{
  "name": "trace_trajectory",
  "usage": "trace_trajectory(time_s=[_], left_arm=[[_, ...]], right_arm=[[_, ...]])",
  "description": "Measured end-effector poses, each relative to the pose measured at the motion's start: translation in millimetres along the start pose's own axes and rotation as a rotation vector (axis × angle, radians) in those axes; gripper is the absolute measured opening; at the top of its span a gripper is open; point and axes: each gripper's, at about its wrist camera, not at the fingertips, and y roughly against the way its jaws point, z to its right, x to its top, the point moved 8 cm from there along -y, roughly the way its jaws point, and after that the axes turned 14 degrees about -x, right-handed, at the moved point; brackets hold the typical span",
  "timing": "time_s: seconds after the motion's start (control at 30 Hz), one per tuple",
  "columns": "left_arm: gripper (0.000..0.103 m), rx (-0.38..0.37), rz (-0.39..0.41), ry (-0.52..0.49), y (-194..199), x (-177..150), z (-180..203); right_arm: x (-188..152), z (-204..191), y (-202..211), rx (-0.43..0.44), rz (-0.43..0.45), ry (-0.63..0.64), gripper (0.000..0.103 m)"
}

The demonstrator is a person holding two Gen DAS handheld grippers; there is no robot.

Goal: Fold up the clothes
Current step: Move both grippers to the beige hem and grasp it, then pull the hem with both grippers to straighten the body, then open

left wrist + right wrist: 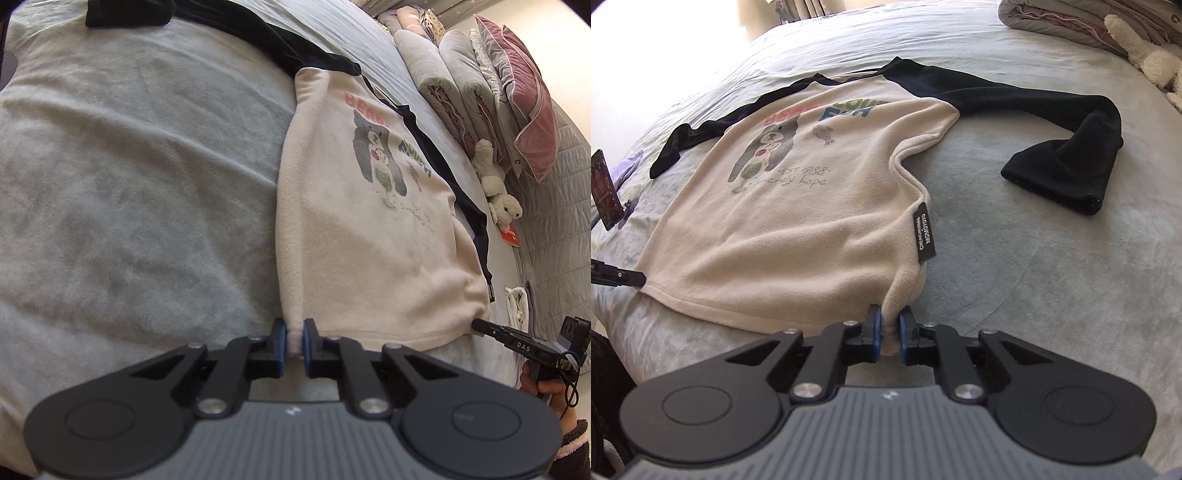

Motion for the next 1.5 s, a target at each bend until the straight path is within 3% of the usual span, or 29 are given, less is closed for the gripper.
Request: trace_trajectory(time_s=[0.2, 0.4, 0.67, 0.93, 1.23, 1.5], left_arm=[[0.008, -0.033, 0.037, -0.007, 19.1, 5.0, 14.9], [0.008, -0.032, 0.02, -0.057, 29.7, 6.2, 33.6], [0.008, 0.056, -0.086, -0.145, 10.8, -11.2, 33.7], [0.008, 0.104, -0.127, -0.149, -2.2, -17.8, 13.1], [0.008, 0.036, -0.103, -0.08, 4.8, -15.1, 7.8], [0.008, -0.095, -0.005, -0.066, 43.5, 13.9, 45.1]], right_arm=[[6.6, 3.5, 36.0, 0.049, 0.001, -0.05, 0.01], [5.1, 6.2, 59.4, 0.065, -0.032, -0.101, 0.01], [-15.3, 18.3, 44.0, 0.006, -0.125, -0.097, 0.009], [-29.7, 20.0, 15.3, -0.041, -0.205, -0.072, 0.009], [-32.3, 22.5, 5.4, -0.048, -0.216, -0.074, 0.009], [-0.9, 22.9, 50.2, 0.005, -0.103, -0.101, 0.009]])
